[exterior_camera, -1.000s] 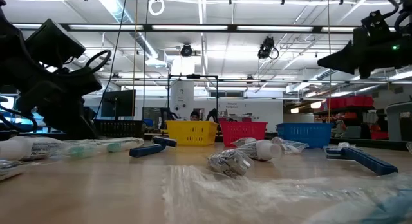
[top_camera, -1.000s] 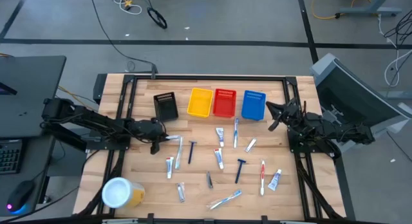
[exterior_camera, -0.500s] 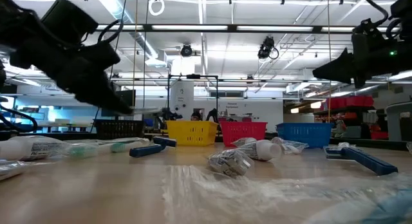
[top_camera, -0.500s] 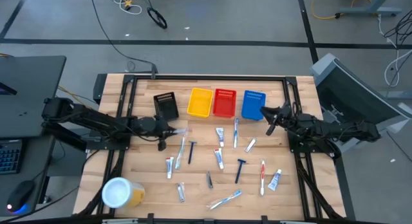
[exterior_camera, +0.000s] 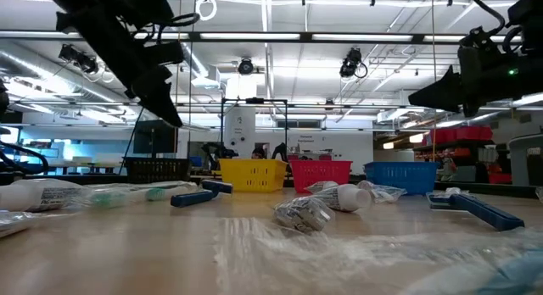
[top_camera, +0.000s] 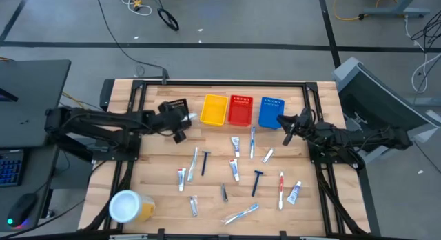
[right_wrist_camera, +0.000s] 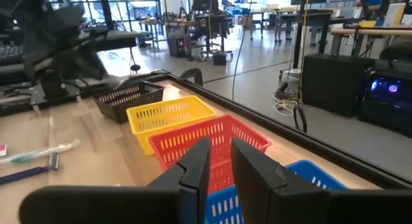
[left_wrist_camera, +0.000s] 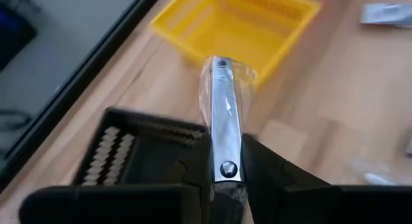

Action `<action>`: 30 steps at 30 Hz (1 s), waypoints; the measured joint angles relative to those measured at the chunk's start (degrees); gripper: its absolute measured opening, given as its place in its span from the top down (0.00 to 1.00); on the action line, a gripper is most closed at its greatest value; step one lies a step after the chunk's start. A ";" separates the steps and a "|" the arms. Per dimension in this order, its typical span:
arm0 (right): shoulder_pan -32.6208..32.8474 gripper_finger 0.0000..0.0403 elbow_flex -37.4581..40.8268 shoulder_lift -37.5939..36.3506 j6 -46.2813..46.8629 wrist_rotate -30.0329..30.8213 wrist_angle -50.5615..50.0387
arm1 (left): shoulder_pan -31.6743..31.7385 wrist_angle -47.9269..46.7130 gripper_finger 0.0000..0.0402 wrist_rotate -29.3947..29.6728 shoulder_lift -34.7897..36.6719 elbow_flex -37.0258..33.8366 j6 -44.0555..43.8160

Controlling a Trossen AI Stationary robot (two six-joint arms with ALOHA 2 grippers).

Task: Pick & Place Travel size toiletries
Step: Put the silver nail cutter into the black bin

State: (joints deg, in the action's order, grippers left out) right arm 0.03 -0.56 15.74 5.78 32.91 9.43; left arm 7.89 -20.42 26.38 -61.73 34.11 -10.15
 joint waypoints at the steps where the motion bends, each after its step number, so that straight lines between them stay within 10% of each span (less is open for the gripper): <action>1: -0.02 0.82 0.00 0.35 0.00 0.00 -0.02 | 1.28 -1.09 0.81 -0.01 0.00 0.19 -0.89; 15: 0.00 0.81 0.00 4.11 -0.17 0.46 0.30 | 19.06 -0.58 0.80 -9.24 -2.19 -5.23 -9.03; 30: -0.02 0.80 0.00 7.35 -1.08 -1.76 5.86 | 23.42 8.48 0.67 -12.79 -17.17 -5.20 1.84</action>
State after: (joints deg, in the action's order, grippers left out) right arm 0.01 -0.56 23.09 4.70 31.15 15.29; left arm 31.31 -11.95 13.59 -78.91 28.91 -8.31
